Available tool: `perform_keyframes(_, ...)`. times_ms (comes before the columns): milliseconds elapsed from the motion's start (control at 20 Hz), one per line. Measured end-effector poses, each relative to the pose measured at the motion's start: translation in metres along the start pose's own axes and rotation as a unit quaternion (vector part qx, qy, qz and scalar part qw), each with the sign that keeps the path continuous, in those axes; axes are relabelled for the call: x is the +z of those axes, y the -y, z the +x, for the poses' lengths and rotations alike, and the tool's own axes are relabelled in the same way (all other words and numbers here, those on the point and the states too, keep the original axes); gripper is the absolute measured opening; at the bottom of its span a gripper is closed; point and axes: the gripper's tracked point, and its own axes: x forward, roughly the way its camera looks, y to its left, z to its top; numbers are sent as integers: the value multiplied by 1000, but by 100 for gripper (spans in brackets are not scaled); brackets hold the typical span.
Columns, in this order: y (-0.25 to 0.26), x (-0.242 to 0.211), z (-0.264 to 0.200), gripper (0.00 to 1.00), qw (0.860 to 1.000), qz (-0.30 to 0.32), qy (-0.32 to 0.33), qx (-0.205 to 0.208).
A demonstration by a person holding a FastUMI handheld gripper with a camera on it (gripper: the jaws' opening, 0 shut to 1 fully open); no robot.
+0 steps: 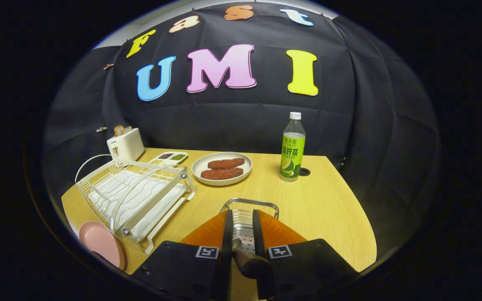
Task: Take the plate from the dish rack, then take the spoon from the basket and place it into the plate.
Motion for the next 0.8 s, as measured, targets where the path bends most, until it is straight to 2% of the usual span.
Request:
perform_keyframes(150,-6,7,0,21,1000,-14,3,2)
perform_keyframes(350,-13,21,-3,19,1000,-22,14,6)
perform_keyframes(550,-11,57,-7,19,999,-16,37,-2)
perform_keyframes(800,-16,113,-38,18,997,-25,69,-4)
